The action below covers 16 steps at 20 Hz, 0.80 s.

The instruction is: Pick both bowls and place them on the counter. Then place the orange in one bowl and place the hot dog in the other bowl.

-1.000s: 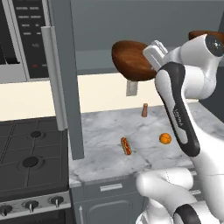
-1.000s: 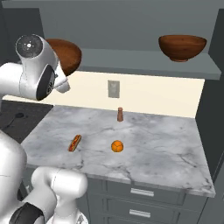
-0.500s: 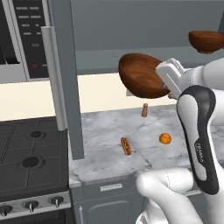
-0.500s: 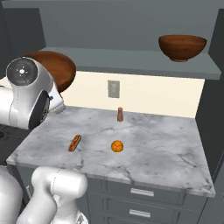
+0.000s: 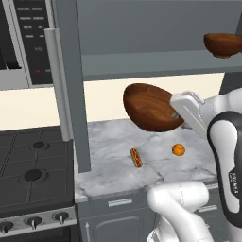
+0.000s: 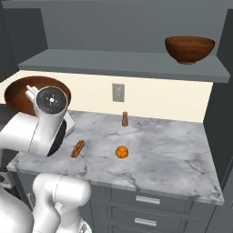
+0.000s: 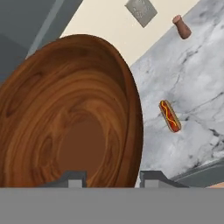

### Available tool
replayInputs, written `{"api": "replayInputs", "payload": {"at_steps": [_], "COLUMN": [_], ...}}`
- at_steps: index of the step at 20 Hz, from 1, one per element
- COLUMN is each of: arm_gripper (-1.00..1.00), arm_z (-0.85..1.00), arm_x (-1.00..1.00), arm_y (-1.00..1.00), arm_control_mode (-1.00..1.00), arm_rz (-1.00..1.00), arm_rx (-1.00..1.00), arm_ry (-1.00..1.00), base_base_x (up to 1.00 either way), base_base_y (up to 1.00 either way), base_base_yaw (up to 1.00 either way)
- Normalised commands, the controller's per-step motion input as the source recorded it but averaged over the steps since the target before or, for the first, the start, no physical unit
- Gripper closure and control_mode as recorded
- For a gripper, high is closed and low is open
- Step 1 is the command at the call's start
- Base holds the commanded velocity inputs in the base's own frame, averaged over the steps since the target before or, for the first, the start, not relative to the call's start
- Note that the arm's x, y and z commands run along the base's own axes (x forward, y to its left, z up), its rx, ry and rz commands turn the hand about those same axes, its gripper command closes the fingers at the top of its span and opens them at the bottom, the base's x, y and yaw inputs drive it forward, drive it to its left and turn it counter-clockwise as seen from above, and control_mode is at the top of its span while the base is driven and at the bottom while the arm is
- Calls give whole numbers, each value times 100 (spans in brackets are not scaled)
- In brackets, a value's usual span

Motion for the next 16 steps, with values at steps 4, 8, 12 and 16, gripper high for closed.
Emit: {"api": "replayInputs", "payload": {"at_steps": [4,8,12,16], "arm_gripper": [100,100,100,100], "arm_z": [-55,-45,-40,-47], "arm_x": [0,0,10,30], "arm_y": [34,54,53,43], "arm_control_mode": [-100,-100,-100,-100], "arm_rz": [29,20,9,1], "arm_rx": [0,-10,-16,-17], "arm_ry": [0,3,10,9], "base_base_x": [0,0,0,0], "base_base_y": [0,0,0,0], "base_base_yaw": [0,0,0,0]}}
